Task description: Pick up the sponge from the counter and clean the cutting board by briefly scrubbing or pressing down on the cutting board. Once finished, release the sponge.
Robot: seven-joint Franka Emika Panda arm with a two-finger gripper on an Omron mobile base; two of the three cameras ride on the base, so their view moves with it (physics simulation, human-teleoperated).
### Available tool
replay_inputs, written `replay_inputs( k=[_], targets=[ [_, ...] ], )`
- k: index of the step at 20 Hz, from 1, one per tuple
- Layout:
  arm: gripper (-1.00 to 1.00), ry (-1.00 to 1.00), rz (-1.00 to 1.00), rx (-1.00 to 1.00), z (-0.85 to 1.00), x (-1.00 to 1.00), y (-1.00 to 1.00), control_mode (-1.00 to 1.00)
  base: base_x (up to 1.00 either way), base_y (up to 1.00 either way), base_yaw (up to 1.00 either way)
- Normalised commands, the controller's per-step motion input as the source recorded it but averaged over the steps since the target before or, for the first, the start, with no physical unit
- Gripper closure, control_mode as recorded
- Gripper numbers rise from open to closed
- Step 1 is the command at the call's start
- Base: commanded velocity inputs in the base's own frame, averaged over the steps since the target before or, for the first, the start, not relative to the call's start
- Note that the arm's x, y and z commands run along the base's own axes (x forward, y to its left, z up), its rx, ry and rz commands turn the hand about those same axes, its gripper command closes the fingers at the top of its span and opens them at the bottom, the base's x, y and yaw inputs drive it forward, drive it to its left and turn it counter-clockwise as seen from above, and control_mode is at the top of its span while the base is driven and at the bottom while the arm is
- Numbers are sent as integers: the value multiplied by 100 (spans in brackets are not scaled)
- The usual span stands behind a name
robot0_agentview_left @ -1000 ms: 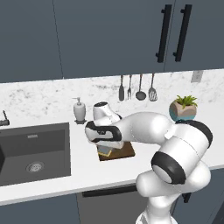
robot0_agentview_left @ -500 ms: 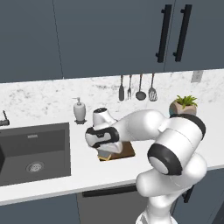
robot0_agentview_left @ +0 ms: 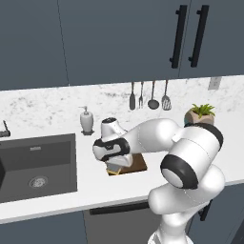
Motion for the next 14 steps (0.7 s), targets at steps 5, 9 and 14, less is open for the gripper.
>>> replay_inputs(
  k=[5,9,14],
  targets=[
    [100,-4,0,4,0,0,-23,-100,0,0,0],
    [100,-8,0,2,-20,0,-22,-100,0,0,0],
    [100,-9,-1,0,-38,0,-18,-100,0,0,0]
  ],
)
